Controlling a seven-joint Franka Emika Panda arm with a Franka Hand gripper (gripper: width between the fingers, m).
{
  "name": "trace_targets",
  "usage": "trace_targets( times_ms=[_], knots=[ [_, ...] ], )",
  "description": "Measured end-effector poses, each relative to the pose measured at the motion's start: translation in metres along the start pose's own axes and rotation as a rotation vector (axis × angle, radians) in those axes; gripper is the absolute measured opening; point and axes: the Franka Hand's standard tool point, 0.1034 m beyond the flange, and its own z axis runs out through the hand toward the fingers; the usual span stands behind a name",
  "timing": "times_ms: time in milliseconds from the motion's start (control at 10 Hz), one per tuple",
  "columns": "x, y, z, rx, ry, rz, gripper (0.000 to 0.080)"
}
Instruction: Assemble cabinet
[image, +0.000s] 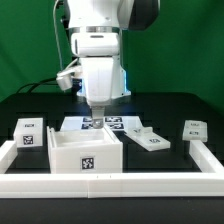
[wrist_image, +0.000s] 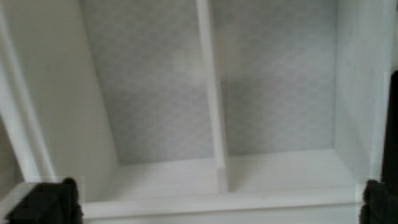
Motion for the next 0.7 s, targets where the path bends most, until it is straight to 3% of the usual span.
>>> trace_targets(
  times_ms=[100, 400, 700],
  knots=[
    [-0.009, -0.009, 0.005, 0.014, 0.002, -0.003, 0.0798],
    [-0.008, -0.009, 0.005, 0.015, 0.004, 0.017, 0.0798],
    [-0.001, -0.038, 0.019, 0.052, 0.016, -0.001, 0.0798]
  ],
)
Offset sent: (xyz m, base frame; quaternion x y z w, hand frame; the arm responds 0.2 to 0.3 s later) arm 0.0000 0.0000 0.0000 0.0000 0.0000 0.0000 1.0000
